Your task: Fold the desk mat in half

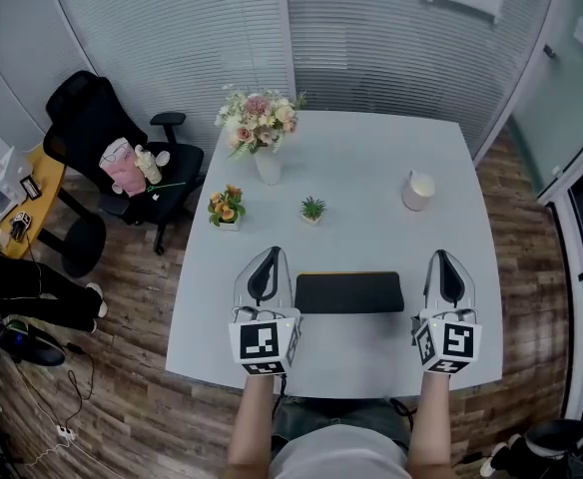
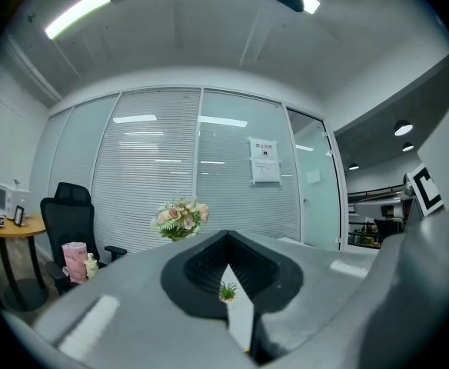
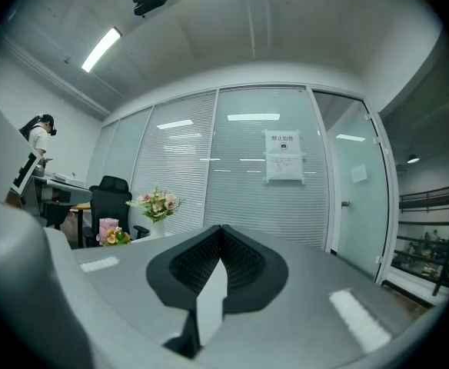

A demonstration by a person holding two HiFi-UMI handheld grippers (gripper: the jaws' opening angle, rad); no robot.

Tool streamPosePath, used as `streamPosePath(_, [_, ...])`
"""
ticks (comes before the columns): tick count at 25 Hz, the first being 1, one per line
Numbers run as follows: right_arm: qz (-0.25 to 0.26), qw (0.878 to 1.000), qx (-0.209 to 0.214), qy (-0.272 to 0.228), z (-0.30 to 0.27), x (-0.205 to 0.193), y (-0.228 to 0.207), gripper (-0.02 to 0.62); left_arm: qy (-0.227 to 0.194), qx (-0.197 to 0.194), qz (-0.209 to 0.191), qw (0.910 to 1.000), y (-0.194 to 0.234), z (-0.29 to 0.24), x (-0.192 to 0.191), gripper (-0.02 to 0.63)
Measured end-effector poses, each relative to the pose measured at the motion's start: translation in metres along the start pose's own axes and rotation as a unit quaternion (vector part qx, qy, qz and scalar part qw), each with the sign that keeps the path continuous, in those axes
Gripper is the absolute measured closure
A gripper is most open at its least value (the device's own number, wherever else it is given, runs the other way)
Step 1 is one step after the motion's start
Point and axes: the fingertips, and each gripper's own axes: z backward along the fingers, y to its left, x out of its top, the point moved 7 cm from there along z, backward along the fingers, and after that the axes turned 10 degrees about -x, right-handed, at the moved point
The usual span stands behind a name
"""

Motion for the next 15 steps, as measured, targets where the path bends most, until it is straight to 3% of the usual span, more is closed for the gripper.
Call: streamPosePath(15, [-0.001, 1.0, -0.006, -0.001, 0.008, -0.0012, -0.0065, 0.572, 0.001, 0.0, -0.005, 1.0, -0.0065, 0.0052, 0.0019, 0.606])
